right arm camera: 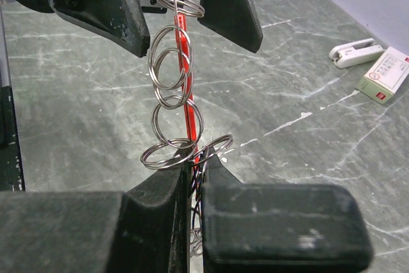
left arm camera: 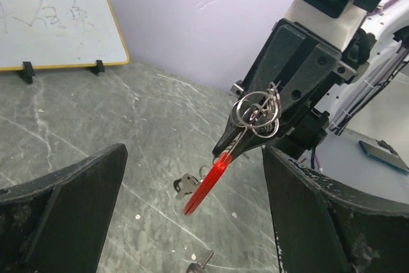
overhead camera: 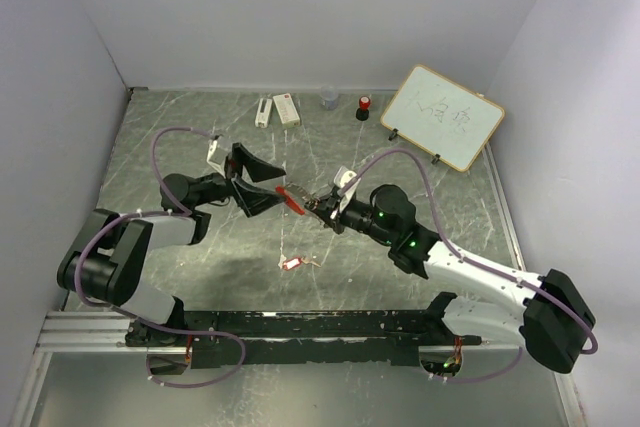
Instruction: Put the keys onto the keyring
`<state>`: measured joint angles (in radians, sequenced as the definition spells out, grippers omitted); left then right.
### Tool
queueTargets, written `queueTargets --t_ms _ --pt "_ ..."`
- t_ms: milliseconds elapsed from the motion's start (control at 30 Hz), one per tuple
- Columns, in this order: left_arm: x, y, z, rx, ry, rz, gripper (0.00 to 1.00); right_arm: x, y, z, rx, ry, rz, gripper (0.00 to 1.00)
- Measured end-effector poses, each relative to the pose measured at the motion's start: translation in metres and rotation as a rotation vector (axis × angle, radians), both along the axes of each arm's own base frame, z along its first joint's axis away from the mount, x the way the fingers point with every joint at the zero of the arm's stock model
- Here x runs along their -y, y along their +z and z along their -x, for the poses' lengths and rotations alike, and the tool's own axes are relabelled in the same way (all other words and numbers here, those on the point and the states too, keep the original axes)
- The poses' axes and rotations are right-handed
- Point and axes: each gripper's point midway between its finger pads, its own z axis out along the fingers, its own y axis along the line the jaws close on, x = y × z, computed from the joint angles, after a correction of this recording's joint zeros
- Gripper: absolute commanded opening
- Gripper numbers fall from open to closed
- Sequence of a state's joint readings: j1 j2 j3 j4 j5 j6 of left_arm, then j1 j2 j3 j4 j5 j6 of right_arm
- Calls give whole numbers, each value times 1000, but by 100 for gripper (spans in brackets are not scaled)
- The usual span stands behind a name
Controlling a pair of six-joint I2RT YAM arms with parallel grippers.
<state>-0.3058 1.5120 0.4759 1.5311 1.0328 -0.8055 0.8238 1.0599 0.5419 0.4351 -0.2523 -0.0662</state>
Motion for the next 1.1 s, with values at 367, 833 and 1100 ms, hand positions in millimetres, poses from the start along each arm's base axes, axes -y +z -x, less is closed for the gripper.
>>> queueTargets --t_ms 367,833,1100 --pt "29 4 24 33 -188 -33 71 -10 -17 2 -38 49 48 0" --pt "35 -7 33 9 -283 -73 15 -7 -23 1 -53 47 72 0" --pt "36 -8 36 8 -294 -77 79 -6 -22 3 -50 49 76 0"
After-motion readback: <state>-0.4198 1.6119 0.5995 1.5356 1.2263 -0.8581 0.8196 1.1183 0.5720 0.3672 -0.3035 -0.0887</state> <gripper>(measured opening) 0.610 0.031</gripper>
